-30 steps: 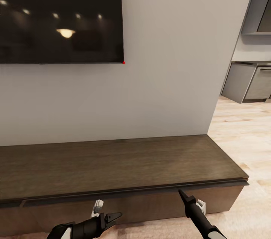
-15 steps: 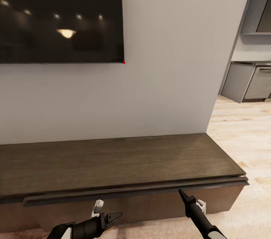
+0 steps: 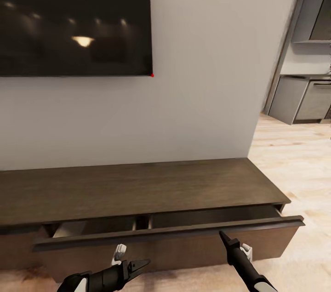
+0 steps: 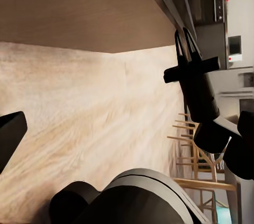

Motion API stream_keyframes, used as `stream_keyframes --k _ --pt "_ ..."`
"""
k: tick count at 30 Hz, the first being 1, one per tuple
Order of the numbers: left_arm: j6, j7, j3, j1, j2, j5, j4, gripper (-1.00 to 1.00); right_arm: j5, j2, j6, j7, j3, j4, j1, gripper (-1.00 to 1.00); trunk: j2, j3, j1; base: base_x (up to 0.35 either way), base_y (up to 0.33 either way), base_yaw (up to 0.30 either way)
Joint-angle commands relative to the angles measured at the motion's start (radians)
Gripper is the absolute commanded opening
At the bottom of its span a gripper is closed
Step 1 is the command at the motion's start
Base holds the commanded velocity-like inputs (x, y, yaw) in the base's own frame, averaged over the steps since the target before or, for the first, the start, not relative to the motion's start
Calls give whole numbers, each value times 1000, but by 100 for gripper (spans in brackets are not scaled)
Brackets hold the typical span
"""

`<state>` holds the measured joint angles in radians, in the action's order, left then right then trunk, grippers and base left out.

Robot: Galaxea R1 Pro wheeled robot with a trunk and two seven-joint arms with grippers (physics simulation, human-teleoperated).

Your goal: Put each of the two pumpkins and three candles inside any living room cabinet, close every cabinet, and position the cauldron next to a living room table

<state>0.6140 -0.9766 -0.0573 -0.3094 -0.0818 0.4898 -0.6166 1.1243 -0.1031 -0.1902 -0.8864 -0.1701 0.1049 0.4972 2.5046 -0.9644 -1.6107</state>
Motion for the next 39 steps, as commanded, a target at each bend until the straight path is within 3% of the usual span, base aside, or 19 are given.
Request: stream_keyframes --k 1,39 --pt "7 1 -5 0 -1 9 0 100 5 0 -18 -29 2 1 1 -100 1 -1 1 -188 0 0" --pt "7 1 -4 0 -1 9 0 100 18 -10 -13 -31 3 2 1 -100 1 -1 1 -147 0 0"
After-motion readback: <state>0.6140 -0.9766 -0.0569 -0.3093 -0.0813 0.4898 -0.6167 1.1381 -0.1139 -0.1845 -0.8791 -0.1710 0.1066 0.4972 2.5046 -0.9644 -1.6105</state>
